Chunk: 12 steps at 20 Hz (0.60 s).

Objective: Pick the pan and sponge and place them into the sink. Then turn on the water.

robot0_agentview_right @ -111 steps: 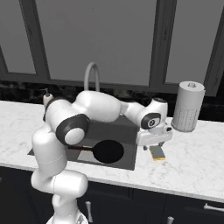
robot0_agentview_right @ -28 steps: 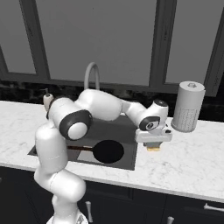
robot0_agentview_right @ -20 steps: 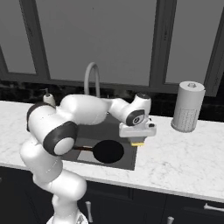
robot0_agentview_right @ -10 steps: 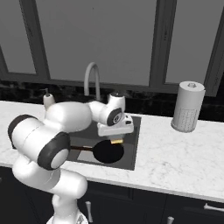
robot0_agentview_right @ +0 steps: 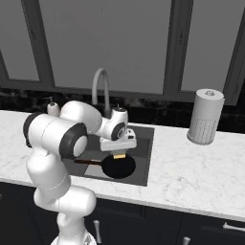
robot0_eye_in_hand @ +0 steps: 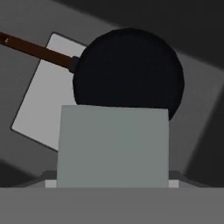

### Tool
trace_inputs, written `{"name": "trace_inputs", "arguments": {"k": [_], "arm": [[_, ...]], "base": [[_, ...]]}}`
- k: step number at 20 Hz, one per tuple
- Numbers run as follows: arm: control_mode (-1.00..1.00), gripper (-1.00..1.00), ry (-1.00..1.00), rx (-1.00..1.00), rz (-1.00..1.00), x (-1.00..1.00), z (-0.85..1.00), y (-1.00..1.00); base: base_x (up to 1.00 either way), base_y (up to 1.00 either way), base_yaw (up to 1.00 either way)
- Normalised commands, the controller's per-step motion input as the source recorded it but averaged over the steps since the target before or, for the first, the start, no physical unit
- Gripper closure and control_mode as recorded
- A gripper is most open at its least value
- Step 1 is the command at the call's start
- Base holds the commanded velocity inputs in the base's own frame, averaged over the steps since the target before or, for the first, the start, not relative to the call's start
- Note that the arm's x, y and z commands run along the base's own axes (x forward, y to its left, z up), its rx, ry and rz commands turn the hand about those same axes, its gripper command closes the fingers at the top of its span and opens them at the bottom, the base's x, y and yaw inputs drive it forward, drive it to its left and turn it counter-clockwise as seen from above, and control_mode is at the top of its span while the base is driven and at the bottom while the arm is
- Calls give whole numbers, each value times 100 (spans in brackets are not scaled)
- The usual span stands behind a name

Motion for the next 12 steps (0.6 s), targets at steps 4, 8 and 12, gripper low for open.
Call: {"name": "trace_inputs", "arguments": {"k": [4, 8, 12], "arm": [[-100, 100, 0, 2, 2, 24, -72, 13], [-100, 100, 0, 0, 1, 30, -47, 24], [-100, 100, 0, 0, 0, 30, -19, 5]], "base": [[0, 0, 0], [0, 0, 0], [0, 0, 0]]}}
